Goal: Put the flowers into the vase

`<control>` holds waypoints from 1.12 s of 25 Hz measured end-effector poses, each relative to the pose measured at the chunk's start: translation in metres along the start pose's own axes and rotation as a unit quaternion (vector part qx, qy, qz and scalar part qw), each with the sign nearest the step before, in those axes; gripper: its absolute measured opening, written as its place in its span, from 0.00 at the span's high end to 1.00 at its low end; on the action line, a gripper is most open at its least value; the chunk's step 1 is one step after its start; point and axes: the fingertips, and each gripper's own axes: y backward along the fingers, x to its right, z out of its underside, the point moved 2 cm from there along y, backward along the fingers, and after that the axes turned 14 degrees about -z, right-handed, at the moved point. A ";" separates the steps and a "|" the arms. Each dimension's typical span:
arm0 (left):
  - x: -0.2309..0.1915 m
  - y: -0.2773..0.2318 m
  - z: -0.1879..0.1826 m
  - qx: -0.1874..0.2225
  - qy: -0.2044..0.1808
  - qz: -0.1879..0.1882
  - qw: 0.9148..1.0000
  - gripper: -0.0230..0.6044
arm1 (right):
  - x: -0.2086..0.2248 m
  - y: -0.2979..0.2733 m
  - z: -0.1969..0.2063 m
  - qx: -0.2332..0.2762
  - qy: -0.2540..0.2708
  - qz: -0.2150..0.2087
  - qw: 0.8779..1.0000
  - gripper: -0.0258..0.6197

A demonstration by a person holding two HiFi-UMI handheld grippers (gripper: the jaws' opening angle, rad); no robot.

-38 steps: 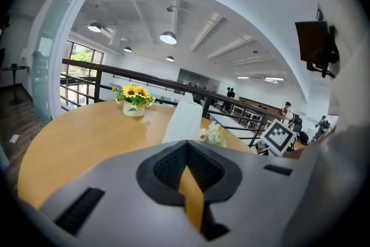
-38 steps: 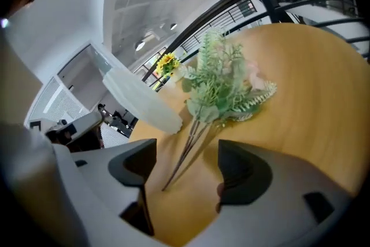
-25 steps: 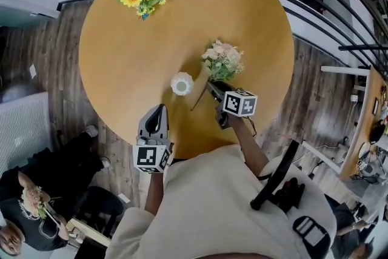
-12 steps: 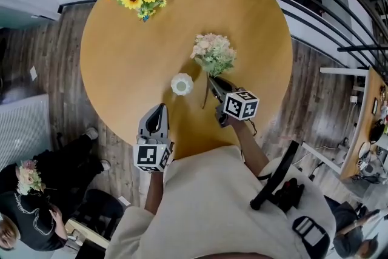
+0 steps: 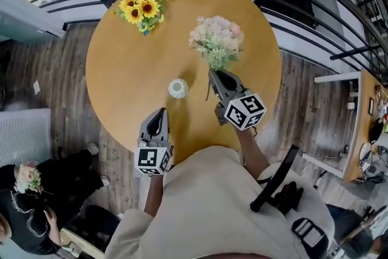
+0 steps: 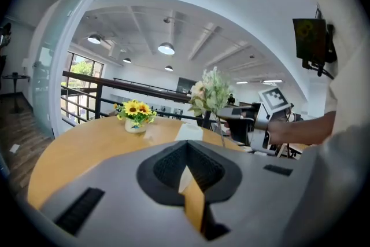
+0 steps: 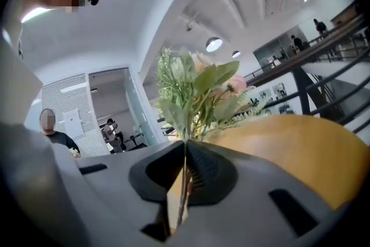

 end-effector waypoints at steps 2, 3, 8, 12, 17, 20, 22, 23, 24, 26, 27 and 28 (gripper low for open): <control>0.004 0.002 -0.006 0.012 -0.001 0.003 1.000 0.95 | -0.016 -0.002 -0.031 0.026 0.033 -0.017 0.999 0.93; 0.005 0.002 -0.009 0.018 -0.001 0.004 1.000 0.95 | -0.026 -0.003 -0.047 0.041 0.048 -0.028 0.998 0.93; 0.004 0.003 -0.017 0.037 0.001 -0.001 0.999 0.95 | -0.081 -0.019 -0.114 0.096 0.124 -0.099 0.983 0.93; 0.000 0.008 -0.018 0.044 0.004 -0.010 0.999 0.95 | -0.109 -0.039 -0.128 0.100 0.168 -0.132 0.972 0.93; -0.007 0.017 -0.016 0.042 0.007 -0.029 0.999 0.95 | -0.123 -0.058 -0.117 0.095 0.161 -0.165 0.968 0.93; -0.013 0.024 -0.013 0.038 0.008 -0.043 0.998 0.95 | -0.120 -0.065 -0.095 0.083 0.152 -0.173 0.970 0.93; -0.017 0.027 -0.010 0.034 0.008 -0.051 0.998 0.95 | -0.115 -0.068 -0.079 0.075 0.146 -0.176 0.971 0.93; -0.019 0.029 -0.008 0.031 0.008 -0.056 0.998 0.95 | -0.112 -0.069 -0.073 0.072 0.142 -0.177 0.971 0.93; -0.021 0.031 -0.006 0.027 0.009 -0.061 0.998 0.95 | -0.110 -0.070 -0.067 0.071 0.139 -0.177 0.972 0.93; -0.025 0.034 -0.003 0.021 0.010 -0.068 0.997 0.95 | -0.106 -0.071 -0.062 0.073 0.134 -0.175 0.973 0.93; -0.026 0.035 -0.001 0.020 0.011 -0.071 0.997 0.95 | -0.105 -0.071 -0.063 0.076 0.132 -0.175 0.973 0.93; -0.027 0.035 0.000 0.018 0.011 -0.074 0.997 0.95 | -0.105 -0.072 -0.067 0.080 0.132 -0.176 0.972 0.93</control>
